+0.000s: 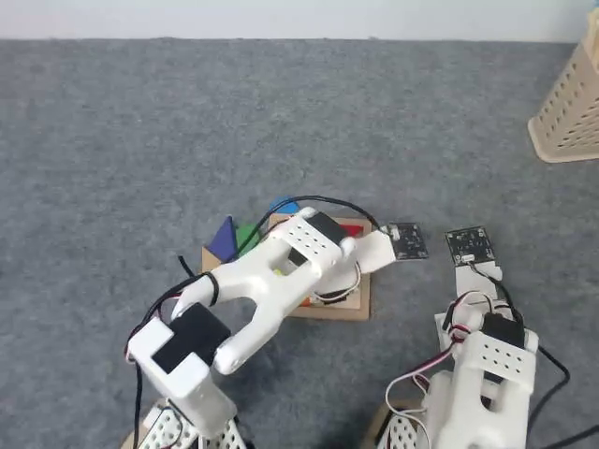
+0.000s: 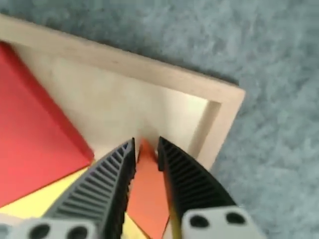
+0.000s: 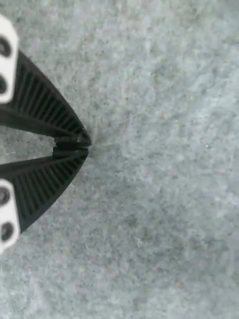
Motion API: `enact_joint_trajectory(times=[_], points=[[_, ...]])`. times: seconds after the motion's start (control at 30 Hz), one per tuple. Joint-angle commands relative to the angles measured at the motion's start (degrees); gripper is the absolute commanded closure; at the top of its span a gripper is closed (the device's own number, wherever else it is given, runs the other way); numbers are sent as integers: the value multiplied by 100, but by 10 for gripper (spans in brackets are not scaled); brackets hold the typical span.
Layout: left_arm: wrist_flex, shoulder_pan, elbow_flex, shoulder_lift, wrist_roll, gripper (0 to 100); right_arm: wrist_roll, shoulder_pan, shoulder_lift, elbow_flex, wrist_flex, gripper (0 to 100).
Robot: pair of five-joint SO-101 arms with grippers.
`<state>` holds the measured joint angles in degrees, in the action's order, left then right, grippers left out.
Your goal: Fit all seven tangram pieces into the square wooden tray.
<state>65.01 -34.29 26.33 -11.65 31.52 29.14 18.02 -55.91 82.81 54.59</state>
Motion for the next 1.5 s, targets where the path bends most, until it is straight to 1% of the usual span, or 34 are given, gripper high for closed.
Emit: enact_joint_trajectory(times=[0.0,0.1,0.17,0.3,0.43,0.5,0.6,0.73,0.83,0.93,1.07,1.23,1.47], points=[[185,316,4,422,35,913,-35,-40,-154,18,-145,992],[299,431,136,853,44,912,-35,-48,-154,18,-145,992],[316,527,259,1134,35,893,-35,-48,-154,18,-145,992],[325,862,462,1644,44,857,-35,-57,-154,18,-145,992],[334,1196,558,2110,26,856,-35,-57,-154,18,-145,992],[334,1565,532,2330,-53,856,-35,-57,-154,18,-145,992],[290,2374,400,2444,-554,855,-35,-57,-154,18,-145,992],[334,3560,277,2215,-1327,855,-35,-66,-154,18,-145,992],[475,4229,391,1978,-1248,855,-35,-66,-154,18,-145,992],[484,4563,593,1952,-1055,852,-26,-66,-154,18,-145,992],[457,4747,804,1934,-1143,821,-26,-66,-154,18,-145,992],[422,4484,954,1890,-1204,821,-26,-66,-154,9,-145,992],[-229,4053,1508,1881,-1433,822,-18,-66,-154,9,-145,992]])
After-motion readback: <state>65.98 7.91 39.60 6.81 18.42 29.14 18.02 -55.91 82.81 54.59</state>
